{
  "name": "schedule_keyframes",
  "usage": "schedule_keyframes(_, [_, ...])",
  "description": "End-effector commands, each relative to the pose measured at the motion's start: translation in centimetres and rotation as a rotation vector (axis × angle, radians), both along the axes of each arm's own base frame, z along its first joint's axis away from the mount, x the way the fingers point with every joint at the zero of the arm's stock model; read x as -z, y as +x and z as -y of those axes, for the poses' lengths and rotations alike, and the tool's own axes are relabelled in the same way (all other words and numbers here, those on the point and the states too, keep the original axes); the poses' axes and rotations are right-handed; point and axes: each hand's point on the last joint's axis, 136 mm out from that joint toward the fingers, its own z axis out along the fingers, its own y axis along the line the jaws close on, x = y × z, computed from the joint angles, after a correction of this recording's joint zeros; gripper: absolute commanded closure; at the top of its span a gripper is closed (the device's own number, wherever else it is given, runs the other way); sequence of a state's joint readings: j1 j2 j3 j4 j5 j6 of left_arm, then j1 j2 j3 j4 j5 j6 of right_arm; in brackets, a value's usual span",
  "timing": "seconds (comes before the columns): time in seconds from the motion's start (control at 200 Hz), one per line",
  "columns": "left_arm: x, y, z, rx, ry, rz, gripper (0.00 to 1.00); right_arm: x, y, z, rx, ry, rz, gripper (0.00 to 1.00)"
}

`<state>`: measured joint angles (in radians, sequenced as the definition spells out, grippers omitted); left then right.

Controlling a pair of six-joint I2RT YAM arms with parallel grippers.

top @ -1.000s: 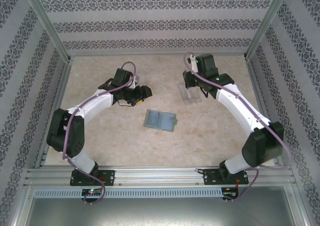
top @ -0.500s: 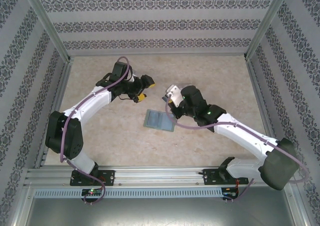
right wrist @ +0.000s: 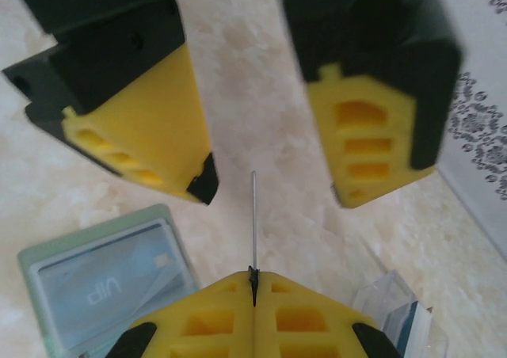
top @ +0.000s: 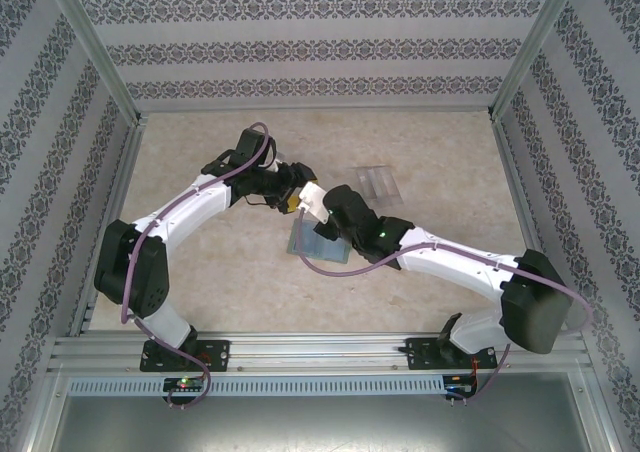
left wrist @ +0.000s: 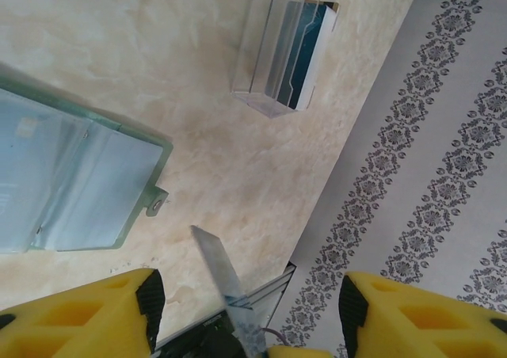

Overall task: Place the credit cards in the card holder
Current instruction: Pick up the credit card from the storage box.

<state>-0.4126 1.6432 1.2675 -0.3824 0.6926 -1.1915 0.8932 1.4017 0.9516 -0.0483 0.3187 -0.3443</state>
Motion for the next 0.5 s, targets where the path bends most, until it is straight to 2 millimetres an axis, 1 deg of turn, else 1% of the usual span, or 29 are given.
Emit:
schedule_keyframes(0.0, [0.0,-0.4,0.4,0.000,0.001,-0.038,0.41,-2.7,1.0,-0.6,0.048,0.049,0.075,1.00])
schedule_keyframes(0.13, [0.1,-0.4,0.8,0.009,-0.014,-0.048,0.50,-2.6,0.6,-1.5,0.036,0.060,0.068,1.00])
schedule_keyframes(0.23, [-0.5,-0.5,1.5,0.033,-0.019,-0.022,0.65,-2.5,0.7,-1.8,0.051,0.061,0.074,1.00])
schedule_keyframes(0.335, [-0.7,-0.6,1.3,0.036,-0.001,-0.007,0.85,-2.3,0.6,-2.0,0.066,0.083,0.070,1.00])
schedule_keyframes(0.405, [-0.6,-0.8,1.2,0.037,0.001,-0.007,0.99,-2.1,0.1,-2.1,0.054,0.103,0.054,1.00])
schedule_keyframes(0.43, [-0.7,-0.8,1.2,0.041,-0.001,-0.002,1.00,-2.1,0.0,-2.0,0.053,0.112,0.046,1.00])
schedule_keyframes(0.445, [-0.7,-0.9,1.2,0.043,-0.001,-0.002,1.00,-2.0,-0.2,-2.0,0.050,0.117,0.039,0.93])
schedule_keyframes(0.48, [-0.8,-0.9,1.3,0.055,-0.007,0.004,1.00,-2.0,-0.6,-1.9,0.039,0.126,0.026,0.68])
schedule_keyframes(0.5, [-0.8,-0.9,1.4,0.066,-0.010,0.010,1.00,-2.0,-0.9,-1.8,0.032,0.134,0.018,0.60])
